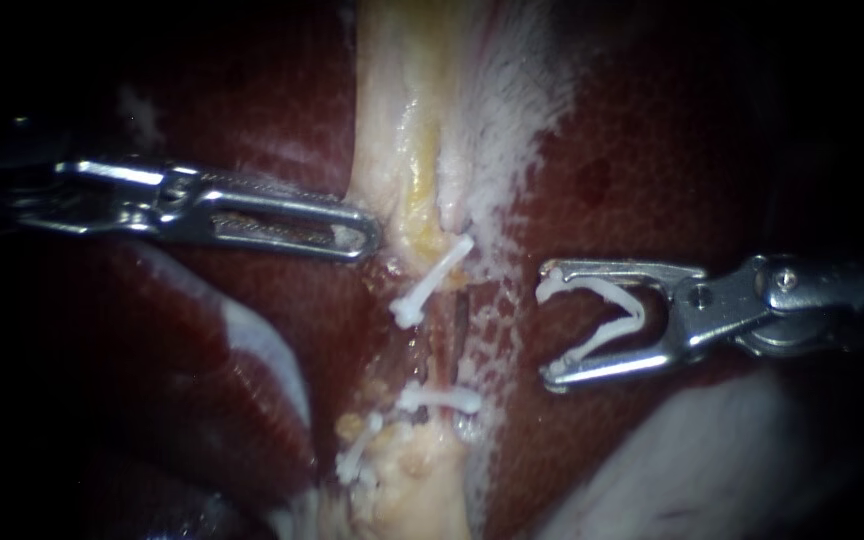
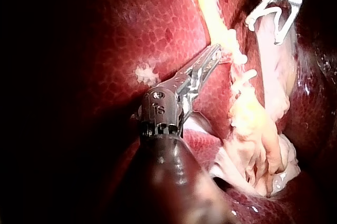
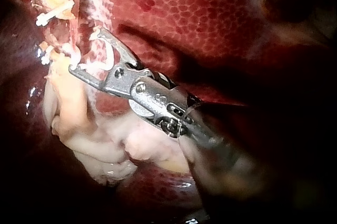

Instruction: Clipping second clip right tube

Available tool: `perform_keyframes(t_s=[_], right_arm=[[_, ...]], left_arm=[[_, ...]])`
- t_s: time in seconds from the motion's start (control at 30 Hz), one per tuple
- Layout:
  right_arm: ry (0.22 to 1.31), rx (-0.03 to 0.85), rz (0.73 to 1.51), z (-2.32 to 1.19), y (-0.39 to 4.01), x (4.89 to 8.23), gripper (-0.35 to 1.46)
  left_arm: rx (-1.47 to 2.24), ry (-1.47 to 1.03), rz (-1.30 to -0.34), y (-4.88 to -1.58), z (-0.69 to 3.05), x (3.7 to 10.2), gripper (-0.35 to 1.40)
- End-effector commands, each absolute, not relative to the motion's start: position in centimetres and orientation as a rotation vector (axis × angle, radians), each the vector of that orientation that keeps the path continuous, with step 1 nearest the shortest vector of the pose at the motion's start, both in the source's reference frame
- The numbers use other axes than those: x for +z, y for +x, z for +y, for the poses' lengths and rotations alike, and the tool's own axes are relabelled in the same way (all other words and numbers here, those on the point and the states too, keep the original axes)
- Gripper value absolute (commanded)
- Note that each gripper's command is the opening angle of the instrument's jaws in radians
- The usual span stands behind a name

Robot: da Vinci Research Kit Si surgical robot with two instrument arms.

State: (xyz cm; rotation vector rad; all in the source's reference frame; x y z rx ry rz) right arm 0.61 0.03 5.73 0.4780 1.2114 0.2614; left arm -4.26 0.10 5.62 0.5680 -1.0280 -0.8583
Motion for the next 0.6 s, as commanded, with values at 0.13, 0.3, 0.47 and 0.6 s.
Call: perform_keyframes(t_s=[0.13,0.3,0.47,0.6], right_arm=[[0.478,0.261,1.212,0.02,0.61,5.73,0.60],[0.481,0.251,1.214,-0.05,0.66,5.80,0.60],[0.528,0.276,1.207,-0.21,0.75,5.94,0.60],[0.576,0.310,1.195,-0.36,0.88,6.07,0.60]], left_arm=[[-0.859,0.567,-1.027,-4.26,0.10,5.61,-0.21],[-0.858,0.568,-1.028,-4.24,0.08,5.59,-0.21],[-0.857,0.573,-1.028,-4.18,0.08,5.51,-0.21],[-0.855,0.582,-1.028,-4.08,0.10,5.39,-0.21]])
